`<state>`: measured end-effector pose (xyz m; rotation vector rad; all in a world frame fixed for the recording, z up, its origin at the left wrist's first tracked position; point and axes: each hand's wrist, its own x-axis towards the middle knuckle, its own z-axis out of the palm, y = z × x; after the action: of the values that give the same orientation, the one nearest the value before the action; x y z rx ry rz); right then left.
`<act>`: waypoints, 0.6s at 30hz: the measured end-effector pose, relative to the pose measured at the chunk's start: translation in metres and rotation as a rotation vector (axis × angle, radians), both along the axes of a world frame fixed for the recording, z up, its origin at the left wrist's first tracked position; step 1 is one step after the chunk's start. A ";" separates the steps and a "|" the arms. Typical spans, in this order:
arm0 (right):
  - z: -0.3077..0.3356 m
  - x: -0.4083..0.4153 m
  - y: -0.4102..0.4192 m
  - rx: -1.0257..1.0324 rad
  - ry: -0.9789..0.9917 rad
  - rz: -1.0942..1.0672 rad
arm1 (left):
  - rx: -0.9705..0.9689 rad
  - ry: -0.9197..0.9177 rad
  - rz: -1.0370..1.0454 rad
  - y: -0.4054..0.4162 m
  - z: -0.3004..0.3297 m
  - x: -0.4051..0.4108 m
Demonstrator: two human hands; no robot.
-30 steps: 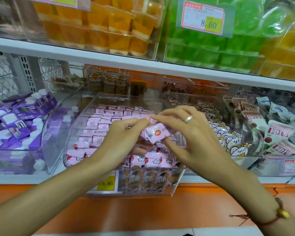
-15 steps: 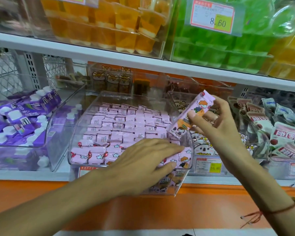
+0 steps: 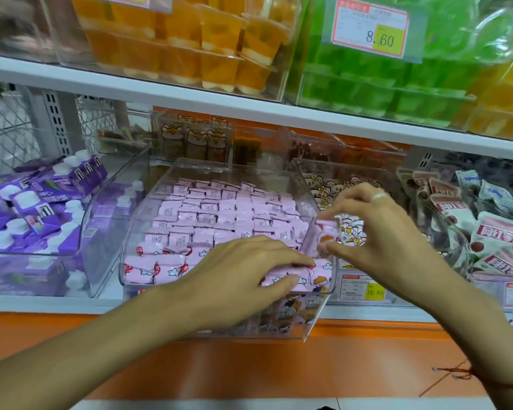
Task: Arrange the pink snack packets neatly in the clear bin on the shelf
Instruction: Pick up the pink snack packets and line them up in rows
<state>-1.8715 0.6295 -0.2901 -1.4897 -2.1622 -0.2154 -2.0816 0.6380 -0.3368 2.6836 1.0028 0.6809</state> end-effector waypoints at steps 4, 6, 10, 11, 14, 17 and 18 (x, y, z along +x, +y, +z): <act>-0.014 -0.008 -0.004 -0.120 -0.294 0.023 | 0.059 -0.076 0.124 0.005 -0.003 -0.004; -0.019 -0.009 -0.003 -0.144 -0.361 0.035 | 0.068 -0.097 0.164 0.007 -0.004 -0.006; -0.010 -0.006 -0.004 -0.018 -0.064 0.012 | 0.071 -0.093 0.129 0.007 -0.002 -0.005; -0.006 -0.004 -0.004 0.074 0.049 0.002 | 0.067 -0.077 0.094 0.006 -0.001 -0.001; 0.001 -0.003 -0.005 0.222 0.268 -0.014 | 0.063 0.004 0.011 0.002 -0.004 0.014; -0.001 -0.007 -0.004 0.178 0.313 -0.007 | 0.122 0.107 -0.001 0.001 -0.012 0.027; -0.003 -0.009 -0.003 0.157 0.313 -0.001 | 0.132 0.112 0.007 0.002 -0.012 0.028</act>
<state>-1.8806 0.6261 -0.2926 -1.3376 -1.8527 -0.1376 -2.0535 0.6397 -0.3489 2.8617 1.0287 0.6254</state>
